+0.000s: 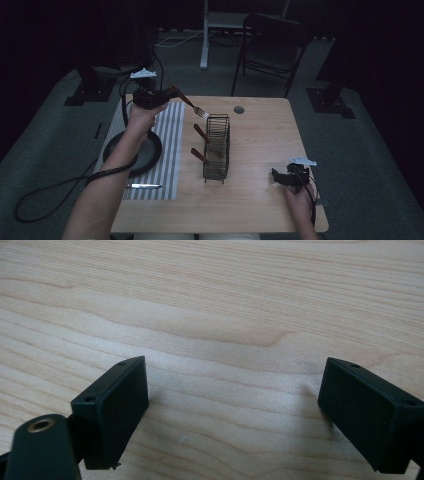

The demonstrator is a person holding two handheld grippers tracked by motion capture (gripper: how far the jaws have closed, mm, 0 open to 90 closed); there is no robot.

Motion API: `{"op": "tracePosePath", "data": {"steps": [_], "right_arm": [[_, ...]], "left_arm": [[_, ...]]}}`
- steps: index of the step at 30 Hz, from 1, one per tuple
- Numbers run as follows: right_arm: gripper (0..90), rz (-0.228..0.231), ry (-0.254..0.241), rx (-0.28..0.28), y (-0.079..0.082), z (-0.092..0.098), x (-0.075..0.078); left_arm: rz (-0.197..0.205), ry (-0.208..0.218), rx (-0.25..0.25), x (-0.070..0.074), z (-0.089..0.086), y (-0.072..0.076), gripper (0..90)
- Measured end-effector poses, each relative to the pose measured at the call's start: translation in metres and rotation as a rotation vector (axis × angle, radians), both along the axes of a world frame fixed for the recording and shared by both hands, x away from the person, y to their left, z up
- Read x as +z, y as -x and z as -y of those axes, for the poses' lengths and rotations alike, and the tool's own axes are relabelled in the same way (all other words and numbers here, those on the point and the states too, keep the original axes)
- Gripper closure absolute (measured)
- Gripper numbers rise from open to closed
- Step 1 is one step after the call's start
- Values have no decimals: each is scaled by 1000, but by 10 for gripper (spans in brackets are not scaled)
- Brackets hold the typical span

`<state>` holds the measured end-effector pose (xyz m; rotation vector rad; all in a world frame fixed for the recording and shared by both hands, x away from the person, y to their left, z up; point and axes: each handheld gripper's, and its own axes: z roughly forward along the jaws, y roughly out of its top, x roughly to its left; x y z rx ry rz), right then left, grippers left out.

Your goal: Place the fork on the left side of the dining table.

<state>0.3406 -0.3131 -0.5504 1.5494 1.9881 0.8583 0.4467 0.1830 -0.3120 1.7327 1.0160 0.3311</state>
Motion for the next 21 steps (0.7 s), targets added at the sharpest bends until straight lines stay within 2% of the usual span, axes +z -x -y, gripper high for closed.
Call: {"op": "tracePosePath", "data": {"steps": [6, 7, 12, 21], "right_arm": [[123, -1, -1, 0, 0, 0, 0], [123, -1, -1, -1, 0, 0, 0], [123, -1, 0, 0, 0, 0, 0], [124, -1, 0, -7, 0, -1, 0]], "left_arm": [[-9, 17, 42, -6, -18, -4, 805], [-15, 4, 71, -11, -26, -5, 805], [-40, -1, 122, -23, -43, -10, 805], [-95, -67, 214, -58, -71, -19, 805]]}}
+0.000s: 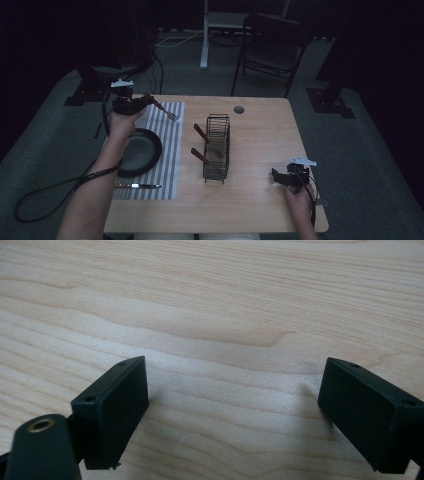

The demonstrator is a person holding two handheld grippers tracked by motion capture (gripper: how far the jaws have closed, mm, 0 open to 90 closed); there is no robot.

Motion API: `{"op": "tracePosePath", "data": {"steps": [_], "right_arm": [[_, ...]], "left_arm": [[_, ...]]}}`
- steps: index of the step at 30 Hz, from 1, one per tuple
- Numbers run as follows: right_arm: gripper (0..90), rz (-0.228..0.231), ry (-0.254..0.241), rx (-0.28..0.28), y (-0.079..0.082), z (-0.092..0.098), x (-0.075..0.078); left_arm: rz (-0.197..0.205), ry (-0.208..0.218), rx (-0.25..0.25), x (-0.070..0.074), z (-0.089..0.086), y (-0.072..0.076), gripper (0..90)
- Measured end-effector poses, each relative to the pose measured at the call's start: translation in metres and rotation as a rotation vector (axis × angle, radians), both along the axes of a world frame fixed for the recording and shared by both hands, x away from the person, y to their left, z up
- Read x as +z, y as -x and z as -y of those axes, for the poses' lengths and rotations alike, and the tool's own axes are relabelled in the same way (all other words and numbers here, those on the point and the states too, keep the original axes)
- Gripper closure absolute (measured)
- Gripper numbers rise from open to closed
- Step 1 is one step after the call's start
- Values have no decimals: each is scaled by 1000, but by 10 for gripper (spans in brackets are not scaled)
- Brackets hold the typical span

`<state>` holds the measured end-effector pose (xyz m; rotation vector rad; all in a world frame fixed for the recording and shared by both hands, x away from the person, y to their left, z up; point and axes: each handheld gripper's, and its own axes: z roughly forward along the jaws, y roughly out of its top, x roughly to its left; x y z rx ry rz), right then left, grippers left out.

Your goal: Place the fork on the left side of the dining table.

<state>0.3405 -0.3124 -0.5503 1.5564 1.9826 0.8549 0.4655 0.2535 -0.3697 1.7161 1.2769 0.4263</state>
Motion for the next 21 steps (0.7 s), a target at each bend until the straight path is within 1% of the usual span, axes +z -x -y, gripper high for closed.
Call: {"op": "tracePosePath", "data": {"steps": [3, 5, 6, 9, 11, 13, 14, 15, 19, 21], "right_arm": [[124, 0, 1, -1, 0, 0, 0], [124, 0, 0, -1, 0, 0, 0], [124, 0, 0, -1, 0, 0, 0], [124, 0, 0, -1, 0, 0, 0], [124, 0, 0, -1, 0, 0, 0], [124, 0, 0, -1, 0, 0, 0], [124, 0, 0, -2, 0, 0, 0], [125, 0, 0, -3, 0, 0, 0], [124, 0, 1, -3, 0, 0, 0], [124, 0, 1, -3, 0, 0, 0]], "left_arm": [[-11, -6, 26, -9, -7, -2, 805], [-18, -1, 43, -15, -12, -4, 805], [-21, -7, 56, -17, -15, -5, 805], [-31, -11, 79, -24, -23, -8, 805], [-38, -3, 95, -28, -27, -9, 805], [-47, -10, 112, -32, -30, -11, 805], [-61, -7, 121, -35, -33, -12, 805], [-62, -5, 130, -37, -34, -13, 805], [-86, 17, 133, -46, -41, -15, 805], [-92, 23, 154, -49, -43, -15, 805]]}}
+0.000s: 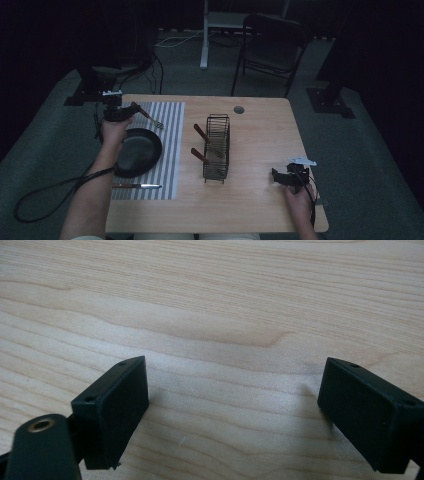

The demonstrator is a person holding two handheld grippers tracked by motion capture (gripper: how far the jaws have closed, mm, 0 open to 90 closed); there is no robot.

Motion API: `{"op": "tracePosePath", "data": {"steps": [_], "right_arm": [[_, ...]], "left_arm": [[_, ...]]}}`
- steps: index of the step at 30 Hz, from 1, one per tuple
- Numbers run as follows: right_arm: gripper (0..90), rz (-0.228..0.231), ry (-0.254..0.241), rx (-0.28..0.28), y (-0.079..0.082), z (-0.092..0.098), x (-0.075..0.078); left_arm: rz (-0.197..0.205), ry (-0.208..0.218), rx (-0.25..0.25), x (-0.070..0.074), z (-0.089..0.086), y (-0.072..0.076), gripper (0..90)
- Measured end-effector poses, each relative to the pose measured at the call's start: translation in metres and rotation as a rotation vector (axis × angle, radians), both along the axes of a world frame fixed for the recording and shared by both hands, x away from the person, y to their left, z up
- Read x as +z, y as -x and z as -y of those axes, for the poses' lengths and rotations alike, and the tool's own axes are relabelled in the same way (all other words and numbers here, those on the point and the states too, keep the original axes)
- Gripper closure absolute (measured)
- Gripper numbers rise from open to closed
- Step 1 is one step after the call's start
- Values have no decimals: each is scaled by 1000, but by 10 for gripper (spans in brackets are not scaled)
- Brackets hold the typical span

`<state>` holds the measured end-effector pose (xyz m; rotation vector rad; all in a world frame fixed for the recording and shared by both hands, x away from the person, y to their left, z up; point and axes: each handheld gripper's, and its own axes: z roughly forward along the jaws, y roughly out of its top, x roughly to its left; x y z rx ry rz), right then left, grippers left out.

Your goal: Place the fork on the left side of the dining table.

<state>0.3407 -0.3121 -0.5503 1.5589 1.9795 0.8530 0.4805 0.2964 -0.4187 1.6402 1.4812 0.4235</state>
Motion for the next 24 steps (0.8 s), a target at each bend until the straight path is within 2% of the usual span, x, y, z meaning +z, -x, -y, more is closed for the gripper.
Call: {"op": "tracePosePath", "data": {"steps": [6, 9, 11, 12, 13, 14, 18, 22, 24], "right_arm": [[125, 0, 0, 0, 0, 0, 0], [124, 0, 0, 0, 0, 0, 0], [124, 0, 0, 0, 0, 0, 0], [125, 0, 0, 0, 0, 0, 0], [125, 0, 0, 0, 0, 0, 0], [124, 0, 0, 0, 0, 0, 0], [124, 0, 0, 0, 0, 0, 0], [124, 0, -1, -1, 0, 0, 0], [125, 0, -1, -1, 0, 0, 0]], "left_arm": [[-11, 72, 30, -10, -12, 1, 805], [-13, 102, 29, -15, -19, 1, 802], [-24, 98, 49, -18, -21, 2, 788], [-37, 120, 71, -20, -23, 2, 787], [-37, 120, 71, -20, -23, 2, 784], [-55, 153, 85, -22, -27, 2, 784], [-63, 156, 97, -26, -31, 3, 781], [-77, 201, 112, -33, -38, 4, 780], [-85, 169, 117, -36, -40, 4, 762]]}}
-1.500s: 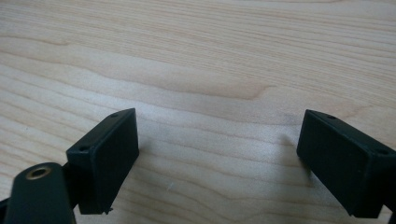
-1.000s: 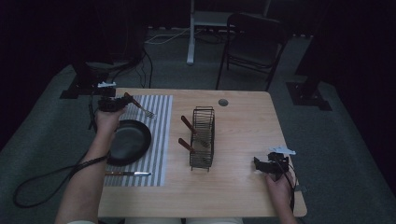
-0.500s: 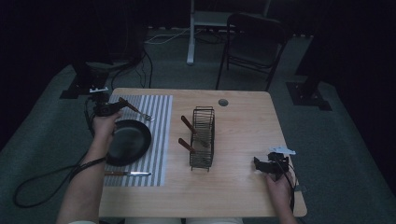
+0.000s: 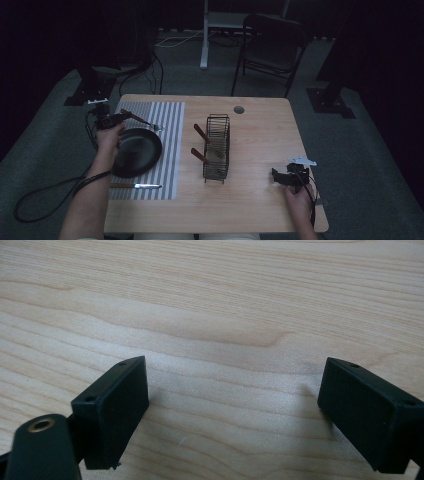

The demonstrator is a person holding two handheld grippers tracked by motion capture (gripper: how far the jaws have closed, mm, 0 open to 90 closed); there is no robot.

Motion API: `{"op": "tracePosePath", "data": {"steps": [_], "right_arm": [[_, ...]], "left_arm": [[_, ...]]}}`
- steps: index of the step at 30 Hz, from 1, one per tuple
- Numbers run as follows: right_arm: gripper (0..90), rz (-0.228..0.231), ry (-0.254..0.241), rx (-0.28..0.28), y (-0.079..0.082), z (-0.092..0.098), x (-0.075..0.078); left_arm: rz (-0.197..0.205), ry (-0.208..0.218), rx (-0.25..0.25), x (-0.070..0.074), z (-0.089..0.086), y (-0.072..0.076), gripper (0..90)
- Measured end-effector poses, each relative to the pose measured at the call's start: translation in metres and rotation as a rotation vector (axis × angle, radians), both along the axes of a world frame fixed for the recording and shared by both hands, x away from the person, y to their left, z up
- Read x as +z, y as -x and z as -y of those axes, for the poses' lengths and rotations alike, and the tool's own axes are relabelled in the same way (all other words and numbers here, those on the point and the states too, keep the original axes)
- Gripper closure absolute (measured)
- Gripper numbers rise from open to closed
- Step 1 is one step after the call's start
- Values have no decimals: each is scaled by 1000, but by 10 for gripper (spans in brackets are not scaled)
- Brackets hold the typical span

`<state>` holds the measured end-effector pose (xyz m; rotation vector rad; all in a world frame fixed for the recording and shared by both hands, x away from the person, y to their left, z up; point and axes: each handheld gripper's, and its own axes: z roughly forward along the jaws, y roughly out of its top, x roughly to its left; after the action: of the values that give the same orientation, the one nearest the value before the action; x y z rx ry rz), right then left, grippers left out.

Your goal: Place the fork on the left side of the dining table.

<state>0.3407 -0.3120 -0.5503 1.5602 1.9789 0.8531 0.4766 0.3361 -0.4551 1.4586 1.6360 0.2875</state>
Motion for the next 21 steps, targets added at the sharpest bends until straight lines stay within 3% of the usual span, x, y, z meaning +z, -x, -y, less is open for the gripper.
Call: {"op": "tracePosePath", "data": {"steps": [5, 7, 12, 21], "right_arm": [[125, 0, 1, 1, 0, 0, 0], [125, 0, 0, 0, 0, 0, 0], [124, 0, 0, 0, 0, 0, 0], [124, 0, 1, 1, 0, 0, 0]], "left_arm": [[-2, 49, 6, -10, -5, 0, 753], [-7, 99, 9, -15, -7, -1, 757], [-9, 137, -6, -25, -10, -3, 754], [-32, 231, 23, -42, -17, -7, 752]]}}
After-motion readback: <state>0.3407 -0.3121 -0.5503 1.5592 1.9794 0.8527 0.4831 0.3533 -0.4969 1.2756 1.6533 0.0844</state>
